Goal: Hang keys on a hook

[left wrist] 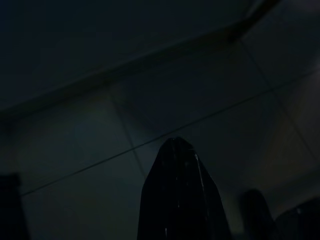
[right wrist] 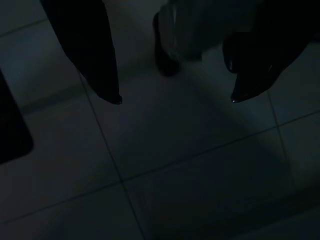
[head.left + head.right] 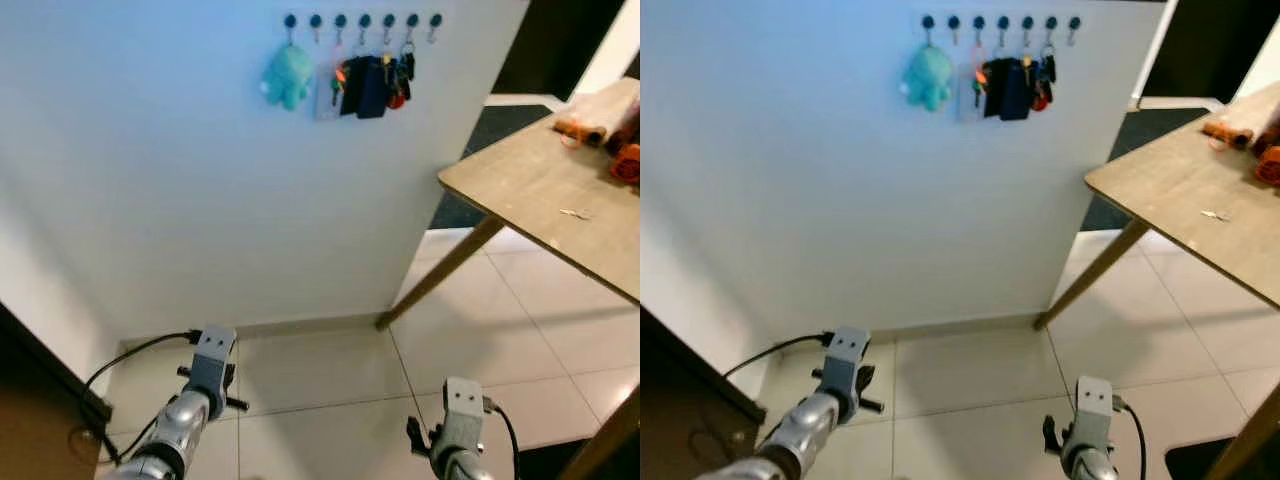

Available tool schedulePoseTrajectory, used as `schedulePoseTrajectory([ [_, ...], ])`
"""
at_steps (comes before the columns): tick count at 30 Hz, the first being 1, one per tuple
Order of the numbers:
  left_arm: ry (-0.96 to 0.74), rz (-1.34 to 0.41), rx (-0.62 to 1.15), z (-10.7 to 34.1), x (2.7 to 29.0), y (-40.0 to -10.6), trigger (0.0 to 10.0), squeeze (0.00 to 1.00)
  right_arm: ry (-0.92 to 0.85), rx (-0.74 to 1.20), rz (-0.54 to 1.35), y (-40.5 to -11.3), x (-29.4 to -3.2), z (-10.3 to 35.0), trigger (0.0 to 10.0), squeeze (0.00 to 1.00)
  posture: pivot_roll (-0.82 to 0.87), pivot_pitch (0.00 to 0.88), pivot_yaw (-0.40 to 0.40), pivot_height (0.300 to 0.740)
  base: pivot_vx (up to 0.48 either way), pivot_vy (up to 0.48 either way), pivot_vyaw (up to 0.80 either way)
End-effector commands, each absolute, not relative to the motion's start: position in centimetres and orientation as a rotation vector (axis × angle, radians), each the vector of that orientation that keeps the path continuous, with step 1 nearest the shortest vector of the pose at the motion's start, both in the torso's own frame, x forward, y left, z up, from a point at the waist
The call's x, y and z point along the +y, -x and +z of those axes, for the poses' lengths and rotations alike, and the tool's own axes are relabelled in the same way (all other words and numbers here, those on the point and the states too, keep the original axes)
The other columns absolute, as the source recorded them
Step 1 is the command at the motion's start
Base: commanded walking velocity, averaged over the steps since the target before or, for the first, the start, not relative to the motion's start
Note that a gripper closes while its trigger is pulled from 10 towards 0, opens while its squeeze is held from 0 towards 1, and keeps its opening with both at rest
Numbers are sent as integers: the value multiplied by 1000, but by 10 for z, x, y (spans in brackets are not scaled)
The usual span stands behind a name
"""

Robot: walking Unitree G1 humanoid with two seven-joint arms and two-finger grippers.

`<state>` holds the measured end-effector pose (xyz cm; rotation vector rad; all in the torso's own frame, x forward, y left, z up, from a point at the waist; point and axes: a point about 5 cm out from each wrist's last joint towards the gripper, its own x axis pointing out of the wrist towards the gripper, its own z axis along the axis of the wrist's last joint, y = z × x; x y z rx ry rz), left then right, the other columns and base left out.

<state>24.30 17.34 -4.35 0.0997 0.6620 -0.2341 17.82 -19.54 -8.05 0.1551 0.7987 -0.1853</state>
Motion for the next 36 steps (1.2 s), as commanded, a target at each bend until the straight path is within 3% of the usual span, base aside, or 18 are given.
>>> schedulePoseTrajectory([
  [1,-90,-223,671,-45,171,-242,10000,0,-146,783,-200,-181,-201,-78,10000,0,49,0,-17,740,0,0,0],
  [14,-101,-204,643,-43,173,-243,10000,0,-140,784,-176,-184,-198,-77,10000,0,49,6,-14,740,0,0,0],
  [36,-75,-196,590,-38,172,-247,10000,0,-129,778,-159,-185,-197,-77,10000,0,50,13,-7,740,0,0,-800],
])
